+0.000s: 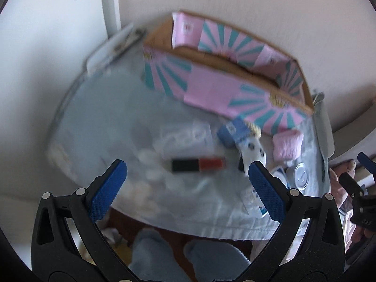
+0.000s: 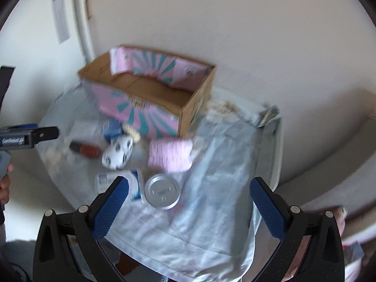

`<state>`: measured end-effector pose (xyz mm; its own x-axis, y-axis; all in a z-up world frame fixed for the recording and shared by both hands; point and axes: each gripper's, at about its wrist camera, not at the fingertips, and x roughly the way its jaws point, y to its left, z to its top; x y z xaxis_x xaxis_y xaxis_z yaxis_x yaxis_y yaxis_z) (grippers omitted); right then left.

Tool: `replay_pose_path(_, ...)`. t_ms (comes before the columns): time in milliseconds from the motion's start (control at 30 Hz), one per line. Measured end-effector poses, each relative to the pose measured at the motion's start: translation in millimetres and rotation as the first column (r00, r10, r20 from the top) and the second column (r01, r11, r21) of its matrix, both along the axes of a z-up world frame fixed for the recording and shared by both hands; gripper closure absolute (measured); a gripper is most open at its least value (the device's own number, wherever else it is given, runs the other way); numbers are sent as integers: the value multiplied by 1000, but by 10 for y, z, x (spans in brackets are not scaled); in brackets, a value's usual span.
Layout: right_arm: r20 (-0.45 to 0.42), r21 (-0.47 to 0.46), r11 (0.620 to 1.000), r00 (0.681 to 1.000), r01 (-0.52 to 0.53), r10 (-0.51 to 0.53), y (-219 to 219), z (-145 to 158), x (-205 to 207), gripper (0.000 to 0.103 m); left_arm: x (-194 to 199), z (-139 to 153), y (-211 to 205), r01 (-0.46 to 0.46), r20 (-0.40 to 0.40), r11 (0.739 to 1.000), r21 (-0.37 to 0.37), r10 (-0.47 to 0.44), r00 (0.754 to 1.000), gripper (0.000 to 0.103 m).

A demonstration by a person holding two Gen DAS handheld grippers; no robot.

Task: Organize objects
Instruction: 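Grasp the black-red tube with left tool while right tool grasps the silver tin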

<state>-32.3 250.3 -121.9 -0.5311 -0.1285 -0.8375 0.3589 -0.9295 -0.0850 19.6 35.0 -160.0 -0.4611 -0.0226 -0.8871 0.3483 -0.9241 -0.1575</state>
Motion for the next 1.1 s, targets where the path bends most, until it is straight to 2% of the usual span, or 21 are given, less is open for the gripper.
replay_pose_path(200, 54, 4, 989, 988, -145, 144, 61, -456, -25, 9, -3, -422, 263, -64, 24, 998, -15, 64, 998, 0)
replay_pose_path(333, 79, 5, 980, 977, -198, 197, 33, -730, -78, 20, -78, -642, 344, -90, 21, 995, -38, 91, 996, 1)
replay_pose_path(400, 80, -13, 975, 972, -222, 222, 17, -793, -109, 21, -121, -720, 379, -97, 20, 993, -62, 99, 995, 1)
replay_pose_path(600, 74, -50, 957, 955, -286, 289, -74, -945, -211, 29, -209, -883, 392, -114, 20, 990, -83, 115, 993, 4)
replay_pose_path(667, 77, -67, 951, 948, -303, 307, -94, -990, -256, 36, -241, -940, 383, -115, 25, 989, -94, 118, 993, 8)
replay_pose_path(833, 75, -95, 943, 943, -318, 326, -134, -1003, -281, 44, -312, -966, 361, -105, 19, 988, -116, 108, 994, 22)
replay_pose_path(933, 82, -104, 935, 934, -340, 348, -181, -1007, -300, 52, -353, -973, 341, -88, 18, 988, -128, 91, 996, 22)
replay_pose_path(1100, 81, -95, 937, 935, -337, 345, -200, -1010, -316, 53, -392, -978, 256, -74, 19, 989, -129, 77, 997, 22)
